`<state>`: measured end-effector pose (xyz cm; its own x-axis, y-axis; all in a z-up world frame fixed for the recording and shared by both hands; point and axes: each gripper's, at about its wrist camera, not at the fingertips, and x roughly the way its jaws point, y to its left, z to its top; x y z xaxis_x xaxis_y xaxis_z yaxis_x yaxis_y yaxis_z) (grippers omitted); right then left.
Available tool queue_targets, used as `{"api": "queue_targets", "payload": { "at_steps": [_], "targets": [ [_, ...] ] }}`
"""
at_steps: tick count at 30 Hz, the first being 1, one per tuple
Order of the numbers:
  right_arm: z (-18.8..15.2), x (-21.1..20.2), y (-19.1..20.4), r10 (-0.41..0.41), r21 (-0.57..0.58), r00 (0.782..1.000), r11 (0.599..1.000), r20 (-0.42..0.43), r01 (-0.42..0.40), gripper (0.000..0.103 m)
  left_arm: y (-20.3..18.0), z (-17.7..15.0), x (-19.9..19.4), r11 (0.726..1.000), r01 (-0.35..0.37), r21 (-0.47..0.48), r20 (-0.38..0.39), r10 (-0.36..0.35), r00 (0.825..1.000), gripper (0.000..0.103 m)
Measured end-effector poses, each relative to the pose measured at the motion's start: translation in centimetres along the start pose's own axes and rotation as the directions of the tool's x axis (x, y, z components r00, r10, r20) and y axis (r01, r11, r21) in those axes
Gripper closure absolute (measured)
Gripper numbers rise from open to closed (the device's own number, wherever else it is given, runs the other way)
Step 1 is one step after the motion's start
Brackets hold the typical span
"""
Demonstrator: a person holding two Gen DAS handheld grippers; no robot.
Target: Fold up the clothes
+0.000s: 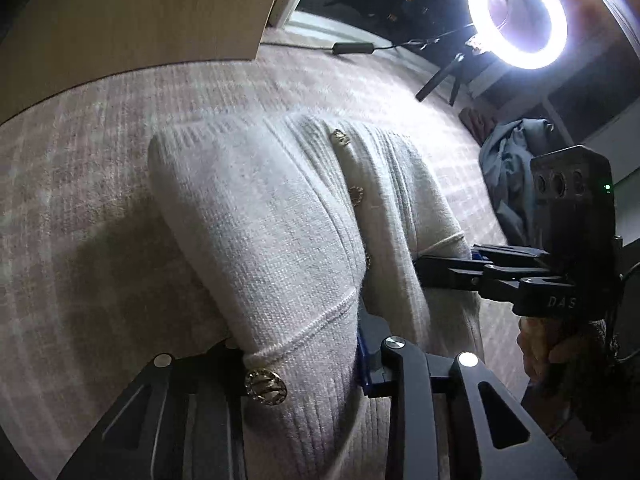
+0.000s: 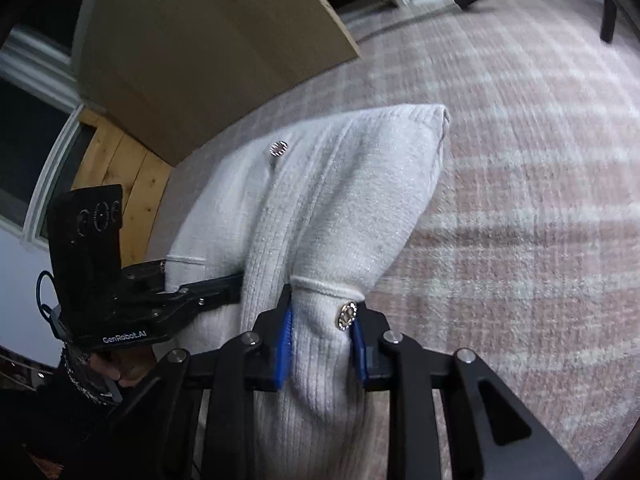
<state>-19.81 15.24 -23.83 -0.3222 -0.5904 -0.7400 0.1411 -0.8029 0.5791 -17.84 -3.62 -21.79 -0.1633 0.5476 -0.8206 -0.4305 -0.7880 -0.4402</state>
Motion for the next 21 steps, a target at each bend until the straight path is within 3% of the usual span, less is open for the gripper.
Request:
{"api": "queue_targets", "payload": {
  "at_steps": [9,15,21],
  "targets": [
    [1.5,-1.8,6.2,0.035,-0.101,0.998,0.994,0.055,-0.03,0.08,-0.1,-0.8,-5.8,1.0,-0.019,0.0,0.12,0.019,0.993,0.075],
    [4.3,3.5,11.0,0.107,-0.169,0.994,0.98,0.013,-0.103,0.08,3.2,-2.3,-11.0,0.995,-0.096,-0.039,0.197,0.102,0.975,0.075],
    [7.2,8.9,15.8,0.175,-0.232,0.984,0.956,-0.033,-0.178,0.08,9.4,-4.2,-15.1,0.966,-0.224,-0.132,0.234,0.25,0.939,0.075]
  ]
}}
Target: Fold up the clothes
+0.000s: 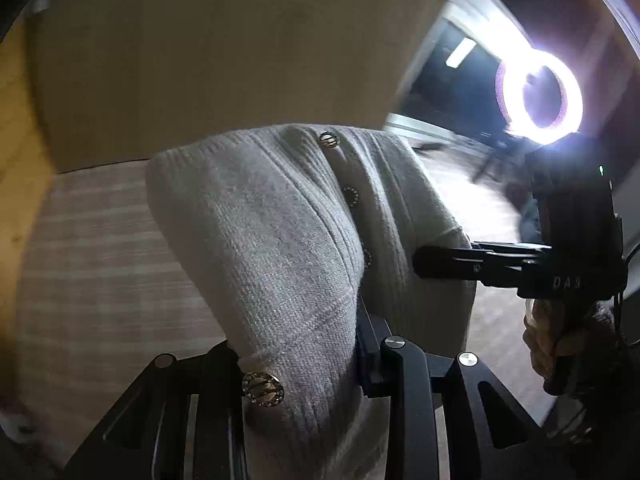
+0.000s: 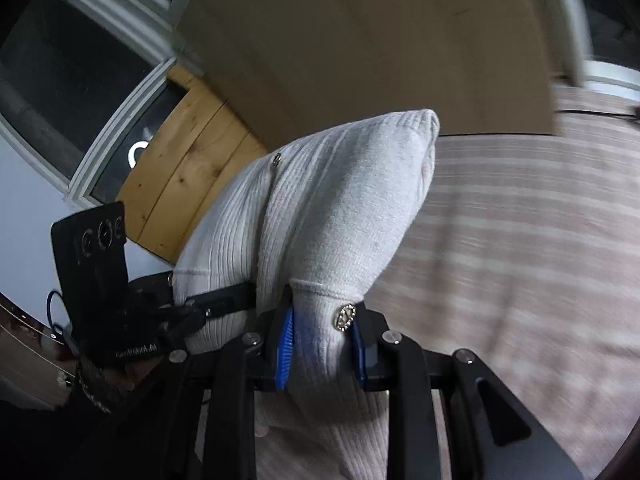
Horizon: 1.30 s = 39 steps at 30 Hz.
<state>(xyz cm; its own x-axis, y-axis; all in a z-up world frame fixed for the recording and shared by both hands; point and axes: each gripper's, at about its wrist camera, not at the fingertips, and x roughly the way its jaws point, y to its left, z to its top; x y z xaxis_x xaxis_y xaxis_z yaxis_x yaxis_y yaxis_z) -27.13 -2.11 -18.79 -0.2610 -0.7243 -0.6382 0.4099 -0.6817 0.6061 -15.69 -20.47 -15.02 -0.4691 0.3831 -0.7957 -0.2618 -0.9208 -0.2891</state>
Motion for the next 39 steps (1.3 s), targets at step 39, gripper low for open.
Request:
{"api": "queue_targets", "payload": {
  "at_steps": [39],
  "targets": [
    [-2.2,11.3,1.3,-0.012,0.027,0.967,0.999,-0.256,0.019,0.047,19.7,-1.7,3.7,0.966,-0.096,-0.239,-0.145,0.063,0.987,0.053]
  ]
}}
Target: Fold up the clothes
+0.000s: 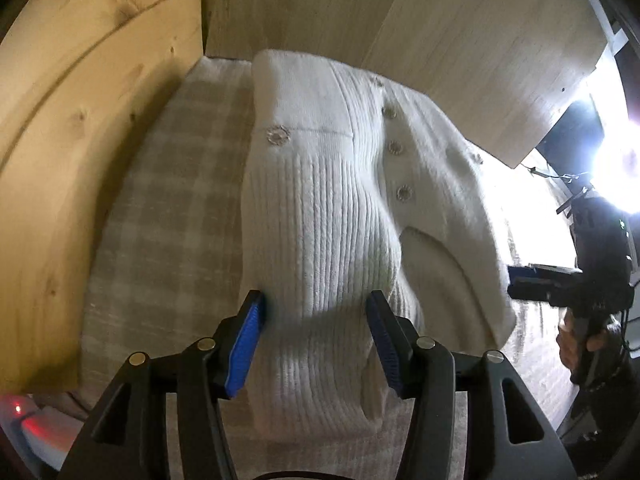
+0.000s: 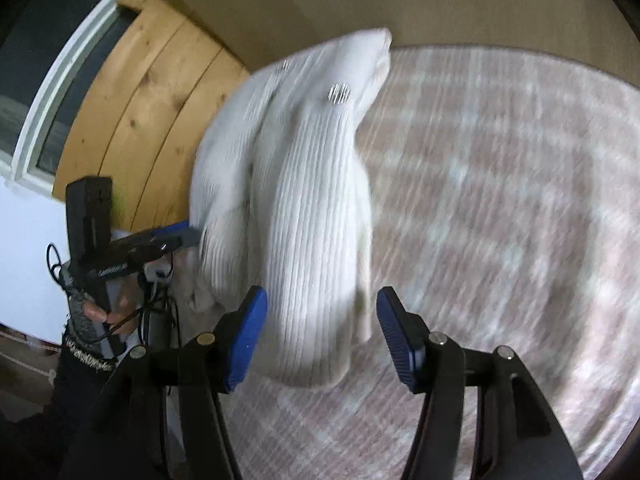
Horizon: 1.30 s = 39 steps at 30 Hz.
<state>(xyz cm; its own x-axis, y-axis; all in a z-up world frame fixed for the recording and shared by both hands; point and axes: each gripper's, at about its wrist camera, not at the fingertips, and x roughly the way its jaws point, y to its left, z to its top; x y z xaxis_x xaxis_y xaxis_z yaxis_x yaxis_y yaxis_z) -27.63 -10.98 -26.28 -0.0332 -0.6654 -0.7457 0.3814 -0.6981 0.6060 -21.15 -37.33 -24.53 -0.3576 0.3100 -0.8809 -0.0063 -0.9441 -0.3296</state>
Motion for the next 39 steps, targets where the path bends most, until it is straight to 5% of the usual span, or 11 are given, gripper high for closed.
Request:
{"api": "queue_targets", "payload": {
  "at_steps": [6,8,12,18,22,26,29,33,37,39],
  "targets": [
    [-0.8,2.2,1.4,0.019,-0.049,0.999,0.999,-0.032,-0.021,0.048,-1.2,0.3,1.6,0.999,-0.015,0.033,0.0,0.015,1.0,0.056],
    [-0.6,3.1,1.4,0.052,-0.008,0.997,0.999,-0.057,-0.052,0.075,-1.2,0.6,1.8,0.999,-0.005,0.039,0.0,0.005,1.0,0.07],
    [-0.2,4.4,2.5,0.185,0.089,0.98,0.98,-0.07,-0.179,0.081,0.1,1.7,1.4,0.998,0.058,0.02,-0.025,-0.057,0.998,0.086],
    [1.5,2.4,7.8,0.28,0.03,0.96,0.96,0.011,-0.28,0.083,0.4,4.2,-1.8,0.995,-0.025,0.097,0.003,0.025,1.0,0.091],
    [1.0,2.1,6.6,0.142,0.001,0.99,0.99,-0.008,-0.142,0.08,0.8,3.3,-0.7,0.984,-0.107,0.14,-0.055,0.116,0.992,0.084],
    [-0.6,3.4,4.0,0.054,0.044,0.995,0.998,-0.081,-0.051,0.077,1.6,2.2,-1.3,0.991,-0.099,0.085,-0.033,0.102,0.994,0.075],
    [-1.1,2.0,2.6,0.001,0.056,0.999,0.998,-0.055,0.002,0.066,2.2,1.4,-1.8,0.995,-0.092,0.044,-0.015,0.092,0.996,0.07],
    [-1.2,-1.3,2.5,-0.144,0.011,0.989,0.99,0.021,0.144,0.065,1.2,0.9,-2.9,0.991,-0.113,0.071,0.034,0.111,0.993,0.069],
    [-0.5,-2.3,5.9,-0.102,-0.105,0.988,0.988,0.117,0.115,0.065,0.1,1.2,-2.8,0.986,-0.124,0.114,0.059,0.118,0.991,0.069],
    [0.4,0.0,6.8,-0.107,-0.139,0.99,0.983,0.087,0.118,0.065,0.0,1.5,-2.4,0.983,-0.131,0.128,0.059,0.124,0.991,0.069]
  ]
}}
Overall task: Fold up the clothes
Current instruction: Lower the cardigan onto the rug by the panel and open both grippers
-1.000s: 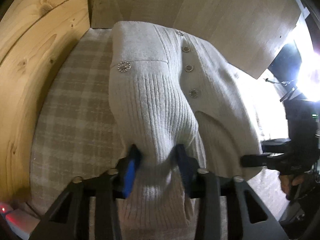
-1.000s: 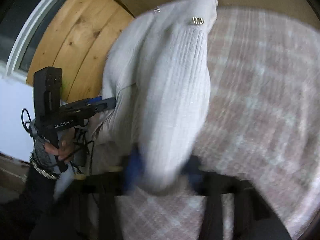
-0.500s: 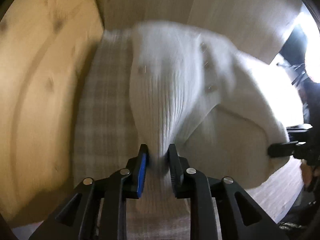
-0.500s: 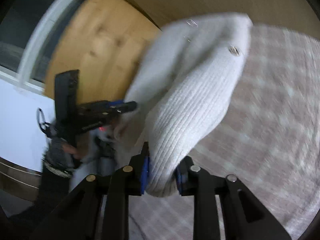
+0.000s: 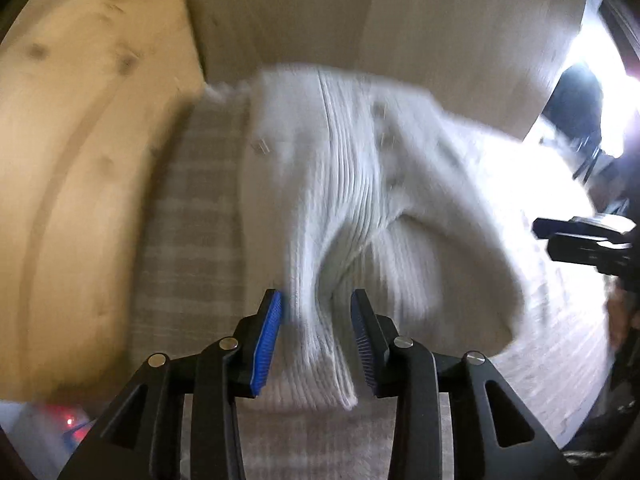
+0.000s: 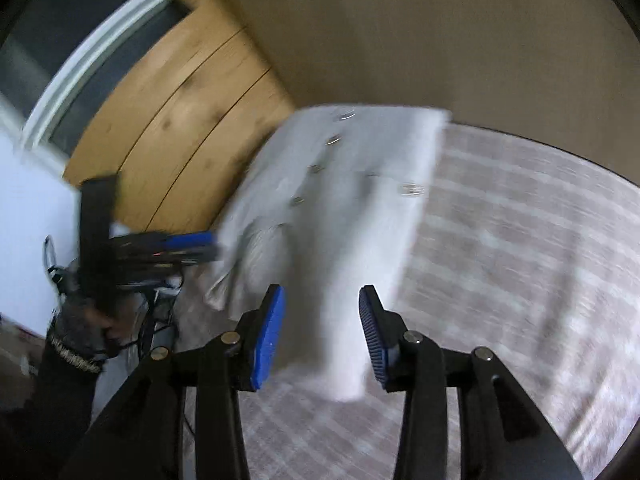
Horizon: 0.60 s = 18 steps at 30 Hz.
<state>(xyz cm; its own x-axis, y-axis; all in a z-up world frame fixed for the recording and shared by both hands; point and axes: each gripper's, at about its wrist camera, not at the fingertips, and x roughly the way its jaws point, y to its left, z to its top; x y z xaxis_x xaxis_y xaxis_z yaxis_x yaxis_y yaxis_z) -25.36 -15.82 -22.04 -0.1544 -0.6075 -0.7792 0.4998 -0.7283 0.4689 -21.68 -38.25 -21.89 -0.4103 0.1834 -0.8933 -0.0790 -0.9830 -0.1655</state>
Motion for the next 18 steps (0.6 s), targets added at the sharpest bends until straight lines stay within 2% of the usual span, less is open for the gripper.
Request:
{"api": "queue_targets", "payload": {
  "at_steps": [3,6,7,10,12,13,15,17,18],
  "targets": [
    [-0.6,4.4,-0.2,-0.053,-0.037,0.99,0.998,-0.128,0.049,0.065,-0.2,0.5,0.5,1.0,-0.01,0.022,-0.001,0.01,1.0,0.065],
    [-1.6,4.2,-1.0,-0.071,-0.069,0.986,0.996,-0.151,0.061,0.065,-0.4,1.0,1.1,0.999,-0.019,0.045,-0.001,0.019,1.0,0.065],
    [-1.3,3.5,-1.2,-0.067,-0.059,0.988,0.996,-0.141,0.059,0.065,-0.5,1.1,1.2,0.998,-0.022,0.052,-0.001,0.022,1.0,0.065],
    [1.2,1.1,-1.5,-0.067,-0.046,0.998,0.997,-0.011,0.066,0.065,-0.4,2.2,3.1,0.998,-0.025,0.05,-0.013,0.026,1.0,0.065],
    [2.5,1.3,-1.5,-0.058,-0.045,0.998,0.997,0.036,0.059,0.064,-0.3,3.1,4.8,0.999,-0.025,0.041,-0.025,0.026,0.999,0.065],
    [3.0,1.7,-1.5,-0.049,-0.043,0.998,0.998,0.048,0.051,0.064,-0.2,3.5,5.7,0.999,-0.025,0.037,-0.031,0.026,0.999,0.065],
    [2.7,3.7,-1.4,-0.058,-0.05,0.998,0.997,0.013,0.059,0.064,-0.1,4.4,7.4,0.999,-0.025,0.027,-0.043,0.026,0.999,0.065],
    [2.3,5.4,-0.9,-0.089,-0.086,0.996,0.992,0.004,0.089,0.06,0.1,4.3,8.9,0.999,-0.031,0.034,-0.031,0.032,0.999,0.054],
    [2.1,6.1,-0.5,-0.106,-0.108,0.994,0.988,0.008,0.107,0.059,0.3,4.1,8.9,0.999,-0.02,0.027,-0.01,0.021,1.0,0.054]
  ]
}}
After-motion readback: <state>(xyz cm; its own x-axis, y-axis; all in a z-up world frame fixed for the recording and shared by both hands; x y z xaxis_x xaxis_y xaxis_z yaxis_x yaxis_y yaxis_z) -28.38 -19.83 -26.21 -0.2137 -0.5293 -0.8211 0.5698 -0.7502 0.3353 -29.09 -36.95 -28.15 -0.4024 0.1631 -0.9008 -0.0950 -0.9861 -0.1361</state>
